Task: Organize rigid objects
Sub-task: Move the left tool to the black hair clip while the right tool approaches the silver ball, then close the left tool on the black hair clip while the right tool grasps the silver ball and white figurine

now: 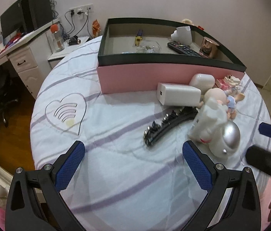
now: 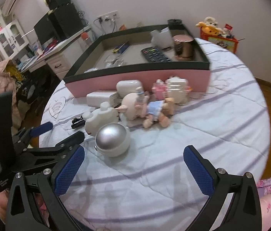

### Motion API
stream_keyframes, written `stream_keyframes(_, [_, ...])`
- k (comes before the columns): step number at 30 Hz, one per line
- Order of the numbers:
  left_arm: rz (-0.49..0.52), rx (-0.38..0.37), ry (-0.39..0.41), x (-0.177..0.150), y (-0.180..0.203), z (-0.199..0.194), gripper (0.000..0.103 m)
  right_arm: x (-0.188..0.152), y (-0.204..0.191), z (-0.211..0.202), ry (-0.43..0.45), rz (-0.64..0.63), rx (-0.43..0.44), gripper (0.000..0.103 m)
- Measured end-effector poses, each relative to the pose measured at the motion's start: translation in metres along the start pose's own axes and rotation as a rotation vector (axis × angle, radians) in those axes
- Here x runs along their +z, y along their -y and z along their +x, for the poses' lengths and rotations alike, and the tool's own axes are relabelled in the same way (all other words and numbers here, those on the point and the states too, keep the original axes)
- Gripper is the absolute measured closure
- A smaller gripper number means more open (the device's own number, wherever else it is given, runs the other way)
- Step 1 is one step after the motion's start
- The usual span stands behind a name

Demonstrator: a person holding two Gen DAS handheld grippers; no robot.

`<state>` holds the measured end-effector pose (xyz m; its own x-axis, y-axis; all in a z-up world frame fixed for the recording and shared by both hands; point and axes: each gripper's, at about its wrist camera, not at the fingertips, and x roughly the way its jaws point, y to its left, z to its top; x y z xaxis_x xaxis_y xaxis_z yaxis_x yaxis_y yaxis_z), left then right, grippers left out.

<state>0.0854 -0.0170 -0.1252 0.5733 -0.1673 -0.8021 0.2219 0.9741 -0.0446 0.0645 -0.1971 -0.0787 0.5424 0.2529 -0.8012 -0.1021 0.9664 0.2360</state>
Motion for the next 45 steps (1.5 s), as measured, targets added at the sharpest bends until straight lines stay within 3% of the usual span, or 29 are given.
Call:
stream_keyframes(5, [0.033,0.033,-0.011,0.009,0.000,0.017,0.002,0.006,-0.004,0.025,-0.023,-0.022,0.020,0.004])
stream_keyframes(13, [0.081,0.010,0.006,0.016,-0.002,0.028,0.003,0.009,-0.001,0.041,-0.049,-0.051,0.063,0.027])
stream_keyframes(16, [0.117,-0.037,0.009,0.018,0.002,0.029,0.003,0.008,-0.005,0.042,-0.054,-0.096,0.078,0.040])
stream_keyframes(18, [0.151,-0.052,0.011,0.018,0.008,0.029,0.005,0.006,-0.005,0.039,-0.052,-0.097,0.099,0.057])
stream_keyframes(27, [0.189,-0.112,0.010,0.023,0.014,0.031,0.013,0.007,-0.004,0.037,-0.032,-0.101,0.115,0.056])
stream_keyframes(33, [0.207,-0.123,0.025,0.020,0.018,0.026,0.036,0.010,-0.002,0.035,-0.023,-0.070,0.151,0.055])
stream_keyframes(35, [0.199,-0.136,0.026,0.022,0.017,0.026,0.053,0.012,-0.003,0.040,-0.037,-0.068,0.174,0.056])
stream_keyframes(37, [0.198,-0.151,0.022,0.023,0.016,0.024,0.063,0.013,-0.006,0.042,-0.046,-0.060,0.182,0.057])
stream_keyframes(45, [0.167,-0.212,0.028,0.014,0.009,0.016,0.078,0.007,-0.006,0.025,-0.025,-0.077,0.198,0.057])
